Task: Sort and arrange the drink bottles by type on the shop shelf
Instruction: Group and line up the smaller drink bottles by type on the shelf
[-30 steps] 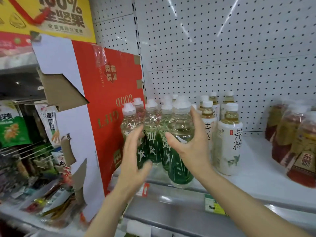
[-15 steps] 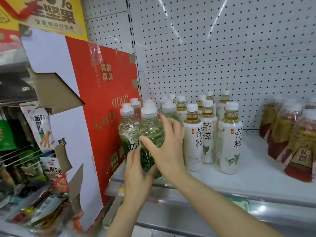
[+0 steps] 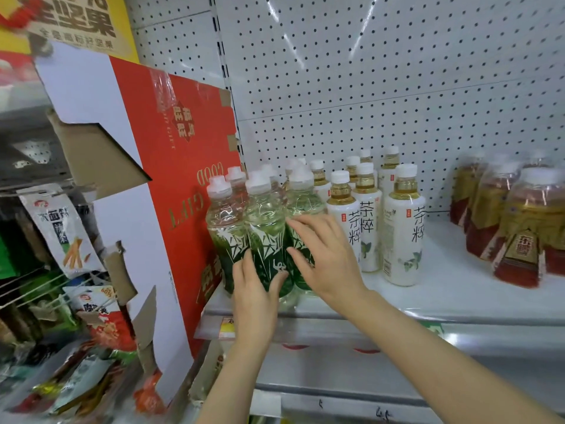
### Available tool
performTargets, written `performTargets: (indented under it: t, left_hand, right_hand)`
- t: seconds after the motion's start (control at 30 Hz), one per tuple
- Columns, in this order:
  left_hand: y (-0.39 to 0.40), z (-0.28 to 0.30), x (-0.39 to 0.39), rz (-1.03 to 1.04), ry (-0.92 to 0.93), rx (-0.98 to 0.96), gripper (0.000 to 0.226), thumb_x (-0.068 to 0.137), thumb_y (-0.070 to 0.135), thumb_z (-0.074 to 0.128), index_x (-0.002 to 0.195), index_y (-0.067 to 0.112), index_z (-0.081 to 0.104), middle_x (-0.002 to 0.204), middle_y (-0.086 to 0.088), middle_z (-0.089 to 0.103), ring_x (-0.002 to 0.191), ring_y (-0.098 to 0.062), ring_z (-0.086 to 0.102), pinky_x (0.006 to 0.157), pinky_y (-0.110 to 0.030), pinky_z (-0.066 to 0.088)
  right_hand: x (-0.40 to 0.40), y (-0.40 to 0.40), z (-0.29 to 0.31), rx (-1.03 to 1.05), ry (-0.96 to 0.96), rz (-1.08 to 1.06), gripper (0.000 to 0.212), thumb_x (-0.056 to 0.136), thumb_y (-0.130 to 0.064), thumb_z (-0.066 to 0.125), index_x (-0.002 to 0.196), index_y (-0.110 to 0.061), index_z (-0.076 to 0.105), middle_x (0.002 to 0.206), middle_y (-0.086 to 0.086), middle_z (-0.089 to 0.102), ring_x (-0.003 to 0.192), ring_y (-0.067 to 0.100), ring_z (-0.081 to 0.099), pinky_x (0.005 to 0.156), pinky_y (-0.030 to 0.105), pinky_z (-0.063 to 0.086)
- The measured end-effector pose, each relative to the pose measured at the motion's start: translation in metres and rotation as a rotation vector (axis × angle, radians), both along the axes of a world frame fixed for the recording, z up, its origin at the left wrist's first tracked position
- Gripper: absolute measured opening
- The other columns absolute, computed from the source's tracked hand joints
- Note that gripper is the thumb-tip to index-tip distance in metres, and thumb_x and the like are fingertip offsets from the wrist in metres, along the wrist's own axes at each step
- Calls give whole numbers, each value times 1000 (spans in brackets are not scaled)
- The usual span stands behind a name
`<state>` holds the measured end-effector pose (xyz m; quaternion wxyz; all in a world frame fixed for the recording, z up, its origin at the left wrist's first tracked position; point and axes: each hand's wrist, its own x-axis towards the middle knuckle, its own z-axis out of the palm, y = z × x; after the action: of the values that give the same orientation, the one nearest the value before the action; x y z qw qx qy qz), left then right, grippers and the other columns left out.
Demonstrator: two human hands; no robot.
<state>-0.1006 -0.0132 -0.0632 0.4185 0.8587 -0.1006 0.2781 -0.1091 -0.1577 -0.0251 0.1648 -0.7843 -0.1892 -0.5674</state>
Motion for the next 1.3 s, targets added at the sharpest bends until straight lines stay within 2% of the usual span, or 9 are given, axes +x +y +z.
performTargets:
  t: [0.23, 0.37, 0.53, 0.63, 0.8, 0.93, 1.1, 1.17, 1.3]
  left_hand:
    - [-1, -1, 1, 39, 65, 145, 99, 81, 32, 80, 155, 5, 21, 151, -14, 34, 138, -33, 40, 109, -45, 39]
    - [-4, 3, 9, 95, 135, 131, 110, 67, 29, 91, 152, 2, 25, 149, -20, 36, 137, -38, 40, 111, -51, 39]
    - [-12, -4, 4, 136, 177, 144, 105, 74, 29, 86, 152, 1, 22, 144, -23, 35, 133, -44, 42, 106, -55, 42]
    - [-11, 1, -5, 143, 208, 95, 98, 78, 30, 83, 153, 4, 25, 143, -23, 38, 128, -44, 47, 103, -53, 43]
    - [-33, 32, -45, 229, -305, -28, 68, 78, 11, 79, 138, 0, 48, 120, -20, 55, 107, -32, 51, 92, -37, 40]
    - [-88, 80, -41, 8, -423, 169, 62, 86, 19, 72, 141, 7, 46, 131, -11, 51, 117, -27, 53, 103, -37, 45]
    - [-137, 136, -14, 61, -178, 628, 69, 95, 37, 62, 151, 13, 29, 151, -11, 38, 135, -30, 43, 103, -38, 43]
    - [-144, 149, -2, 82, -21, 734, 60, 96, 33, 61, 146, 13, 34, 144, -14, 43, 120, -32, 54, 86, -38, 49]
    - [-146, 170, 2, -26, 62, 606, 39, 91, 24, 69, 127, 21, 53, 112, -3, 59, 89, -22, 56, 69, -32, 42]
  right_hand:
    - [-29, -53, 0, 51, -139, -271, 47, 84, -18, 71, 127, -2, 62, 128, 15, 58, 120, 31, 46, 103, 43, 42]
    - [-38, -103, -2, 315, 31, -444, 78, 83, -39, 65, 146, -5, 34, 142, 16, 33, 128, 32, 35, 109, 48, 34]
    - [-30, -133, -4, 595, 499, -123, 112, 77, -44, 77, 156, -25, 0, 159, 2, 23, 143, 20, 30, 112, 44, 37]
    - [-23, -142, -7, 621, 533, -48, 108, 78, -40, 78, 154, -30, 1, 158, -2, 28, 141, 18, 35, 109, 48, 41]
    - [-27, -179, -13, 668, 435, -199, 99, 80, -30, 77, 152, -19, 11, 145, 10, 40, 129, 27, 43, 102, 46, 44]
    - [-27, -201, -8, 682, 456, -223, 102, 78, -30, 80, 152, -22, 11, 139, 11, 43, 124, 28, 46, 94, 41, 44]
    - [-31, -210, -12, 652, 473, -211, 106, 75, -36, 81, 152, -32, 7, 145, 5, 43, 129, 25, 47, 93, 45, 49]
    - [-31, -213, -11, 637, 476, -204, 108, 76, -35, 81, 153, -30, 6, 148, 5, 40, 132, 25, 45, 97, 45, 48]
    - [-31, -218, -10, 626, 493, -186, 108, 77, -33, 80, 154, -23, 5, 152, 8, 36, 136, 26, 40, 102, 43, 42]
